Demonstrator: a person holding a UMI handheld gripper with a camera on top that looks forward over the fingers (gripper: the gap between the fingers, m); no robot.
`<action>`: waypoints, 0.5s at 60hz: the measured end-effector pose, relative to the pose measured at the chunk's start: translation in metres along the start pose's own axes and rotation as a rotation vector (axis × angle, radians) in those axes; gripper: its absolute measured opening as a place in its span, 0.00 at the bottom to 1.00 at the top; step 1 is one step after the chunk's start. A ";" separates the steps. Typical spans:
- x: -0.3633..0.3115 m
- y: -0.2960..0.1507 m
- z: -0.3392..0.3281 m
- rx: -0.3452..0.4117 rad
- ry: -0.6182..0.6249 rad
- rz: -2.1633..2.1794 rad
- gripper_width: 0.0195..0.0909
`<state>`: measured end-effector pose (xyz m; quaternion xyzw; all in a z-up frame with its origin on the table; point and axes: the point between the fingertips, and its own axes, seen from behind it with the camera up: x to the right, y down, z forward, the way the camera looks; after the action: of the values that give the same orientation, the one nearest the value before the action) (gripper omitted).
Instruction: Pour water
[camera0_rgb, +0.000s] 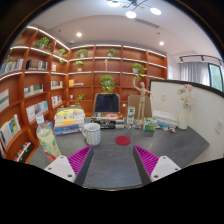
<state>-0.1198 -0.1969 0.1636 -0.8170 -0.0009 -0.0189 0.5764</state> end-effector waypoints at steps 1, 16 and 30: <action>0.000 0.001 0.000 0.000 0.000 -0.002 0.86; -0.089 0.067 0.001 0.036 -0.084 0.018 0.84; -0.193 0.073 -0.001 0.082 -0.254 -0.011 0.85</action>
<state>-0.3111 -0.2186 0.0888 -0.7884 -0.0790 0.0815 0.6046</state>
